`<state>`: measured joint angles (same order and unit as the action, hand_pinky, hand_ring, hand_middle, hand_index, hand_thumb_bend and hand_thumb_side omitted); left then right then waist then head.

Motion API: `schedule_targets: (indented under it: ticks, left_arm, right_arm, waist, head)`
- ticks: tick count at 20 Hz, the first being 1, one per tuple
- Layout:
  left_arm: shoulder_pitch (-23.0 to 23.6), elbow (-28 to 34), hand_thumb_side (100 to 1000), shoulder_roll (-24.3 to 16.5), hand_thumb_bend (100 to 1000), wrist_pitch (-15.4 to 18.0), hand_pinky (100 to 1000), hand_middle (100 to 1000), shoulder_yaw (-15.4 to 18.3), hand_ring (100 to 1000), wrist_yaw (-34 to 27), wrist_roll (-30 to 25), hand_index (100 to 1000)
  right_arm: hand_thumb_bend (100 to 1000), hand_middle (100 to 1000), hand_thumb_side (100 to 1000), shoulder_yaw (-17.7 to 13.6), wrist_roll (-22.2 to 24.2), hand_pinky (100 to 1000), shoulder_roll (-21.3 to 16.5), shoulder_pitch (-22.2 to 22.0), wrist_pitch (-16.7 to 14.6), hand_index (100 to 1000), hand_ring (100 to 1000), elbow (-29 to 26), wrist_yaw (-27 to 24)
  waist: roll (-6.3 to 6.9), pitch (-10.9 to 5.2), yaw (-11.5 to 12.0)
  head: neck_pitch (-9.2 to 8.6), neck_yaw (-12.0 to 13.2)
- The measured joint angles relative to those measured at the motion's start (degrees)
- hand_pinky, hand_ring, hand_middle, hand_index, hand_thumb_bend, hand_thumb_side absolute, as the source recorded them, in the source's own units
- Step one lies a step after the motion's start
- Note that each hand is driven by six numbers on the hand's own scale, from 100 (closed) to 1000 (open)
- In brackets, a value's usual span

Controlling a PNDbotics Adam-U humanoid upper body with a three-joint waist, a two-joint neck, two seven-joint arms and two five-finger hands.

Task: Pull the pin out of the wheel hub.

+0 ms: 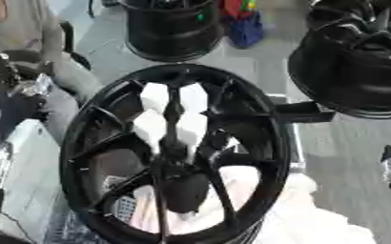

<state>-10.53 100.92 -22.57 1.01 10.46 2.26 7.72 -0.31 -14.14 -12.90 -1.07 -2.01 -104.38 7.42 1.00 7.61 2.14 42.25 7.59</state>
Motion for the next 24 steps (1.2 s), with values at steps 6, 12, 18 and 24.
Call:
schedule_targets:
  ticks: [6, 12, 18, 24]
  left_arm:
    - [0.0, 0.0, 267, 0.0, 291, 0.0, 678, 615, 0.0, 542, 0.0, 0.0, 673]
    - [0.0, 0.1, 260, -0.2, 310, 0.1, 682, 625, 0.1, 552, 0.0, 0.0, 682]
    - [-1.4, 2.2, 285, -7.8, 362, 1.3, 707, 663, -0.6, 580, 0.3, -2.6, 718]
    - [-5.6, 5.5, 344, -22.4, 403, 5.4, 765, 737, -5.6, 656, 1.2, -13.7, 807]
  right_arm:
    - [218, 654, 100, 0.0, 0.0, 724, 0.0, 0.0, 0.0, 741, 594, 0.0, 0.0]
    - [219, 654, 100, 0.0, 0.0, 724, 0.0, 0.0, 0.0, 741, 594, 0.0, 0.0]
    - [220, 654, 100, 0.0, 0.0, 724, 0.0, 0.0, 0.0, 741, 594, 0.0, 0.0]
    - [220, 654, 100, 0.0, 0.0, 724, -0.5, 0.0, 0.0, 741, 594, 0.1, 0.0]
  waist:
    - [0.01, 0.0, 0.0]
    - [0.14, 0.0, -0.2]
    - [0.77, -0.02, -0.6]
    - [1.64, -0.29, -1.0]
  head:
    - [0.0, 0.1]
    - [0.01, 0.1]
    - [0.05, 0.2]
    - [0.51, 0.4]
